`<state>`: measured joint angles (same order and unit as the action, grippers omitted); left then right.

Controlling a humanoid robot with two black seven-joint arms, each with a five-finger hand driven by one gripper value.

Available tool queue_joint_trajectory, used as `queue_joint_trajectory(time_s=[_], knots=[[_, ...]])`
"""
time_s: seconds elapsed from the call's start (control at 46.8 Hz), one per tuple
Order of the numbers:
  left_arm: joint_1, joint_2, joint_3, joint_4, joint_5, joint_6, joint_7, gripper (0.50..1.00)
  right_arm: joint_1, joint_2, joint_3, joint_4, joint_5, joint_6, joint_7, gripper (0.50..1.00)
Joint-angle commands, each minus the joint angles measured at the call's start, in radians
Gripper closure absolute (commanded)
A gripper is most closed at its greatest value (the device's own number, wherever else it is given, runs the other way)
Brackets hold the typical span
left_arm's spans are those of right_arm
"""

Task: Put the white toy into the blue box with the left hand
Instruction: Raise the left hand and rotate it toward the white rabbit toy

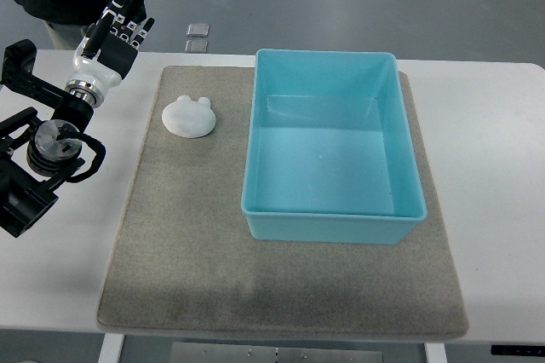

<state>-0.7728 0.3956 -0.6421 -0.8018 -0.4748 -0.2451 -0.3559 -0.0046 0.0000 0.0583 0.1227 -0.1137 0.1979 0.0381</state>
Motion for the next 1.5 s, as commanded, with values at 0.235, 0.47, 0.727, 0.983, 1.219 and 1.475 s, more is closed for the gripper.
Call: queue_joint_trajectory(time_s=[0.235, 0.47, 0.727, 0.983, 1.219, 1.475], knots=[[0.003, -0.003, -0.001, 0.000, 0.001, 0.001, 0.003, 0.506, 0.000, 0.000, 0.000, 0.000, 0.000, 0.000, -0.001, 0.564], [0.001, -0.003, -0.017, 0.001, -0.001, 0.004, 0.000, 0.506, 0.000, 0.000, 0.000, 0.000, 0.000, 0.000, 0.000, 0.564], [-0.005, -0.001, -0.034, 0.013, 0.002, 0.006, 0.000, 0.506, 0.000, 0.000, 0.000, 0.000, 0.000, 0.000, 0.000, 0.564], [-0.020, -0.003, -0.018, 0.067, 0.030, -0.014, 0.002, 0.506, 0.000, 0.000, 0.000, 0.000, 0.000, 0.000, 0.000, 0.564], [-0.025, -0.004, -0.034, 0.110, 0.114, -0.043, 0.002, 0.506, 0.000, 0.000, 0.000, 0.000, 0.000, 0.000, 0.000, 0.564], [-0.025, -0.006, -0.034, 0.133, 0.120, -0.062, 0.002, 0.506, 0.000, 0.000, 0.000, 0.000, 0.000, 0.000, 0.000, 0.564]])
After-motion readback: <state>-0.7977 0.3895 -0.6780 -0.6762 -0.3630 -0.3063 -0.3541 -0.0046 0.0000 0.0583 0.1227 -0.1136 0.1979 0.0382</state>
